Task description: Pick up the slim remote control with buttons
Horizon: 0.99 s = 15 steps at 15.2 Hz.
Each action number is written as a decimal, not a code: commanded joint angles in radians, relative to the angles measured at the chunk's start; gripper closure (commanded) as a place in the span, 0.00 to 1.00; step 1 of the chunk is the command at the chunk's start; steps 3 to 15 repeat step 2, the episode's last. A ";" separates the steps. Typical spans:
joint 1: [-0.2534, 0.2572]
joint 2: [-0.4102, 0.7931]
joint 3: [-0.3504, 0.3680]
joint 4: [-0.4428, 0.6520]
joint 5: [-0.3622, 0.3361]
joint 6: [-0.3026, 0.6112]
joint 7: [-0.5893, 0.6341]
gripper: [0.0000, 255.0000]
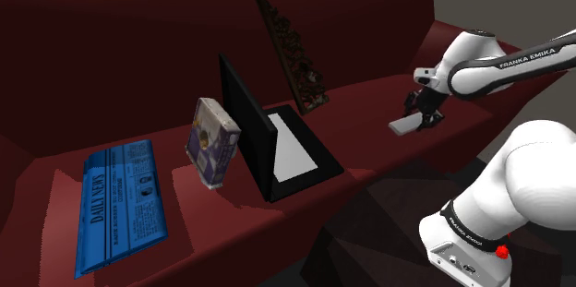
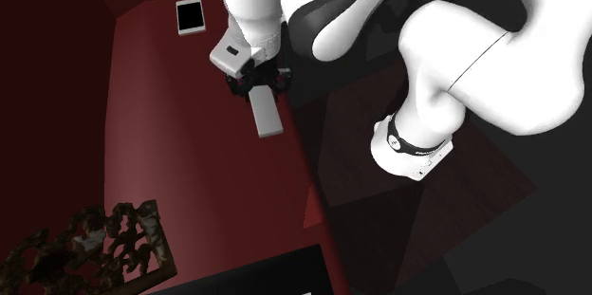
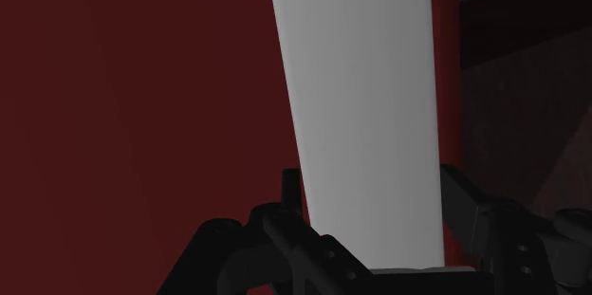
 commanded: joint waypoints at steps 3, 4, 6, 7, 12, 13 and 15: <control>-0.020 -0.029 0.023 0.001 -0.002 -0.032 0.002 1.00; -0.020 -0.029 0.023 0.001 -0.002 -0.032 0.002 1.00; -0.020 -0.029 0.023 0.001 -0.002 -0.032 0.002 1.00; -0.020 -0.029 0.023 0.001 -0.002 -0.032 0.002 1.00; -0.020 -0.029 0.023 0.001 -0.002 -0.032 0.002 1.00; -0.020 -0.029 0.023 0.001 -0.002 -0.032 0.002 1.00; -0.020 -0.029 0.023 0.001 -0.002 -0.032 0.002 1.00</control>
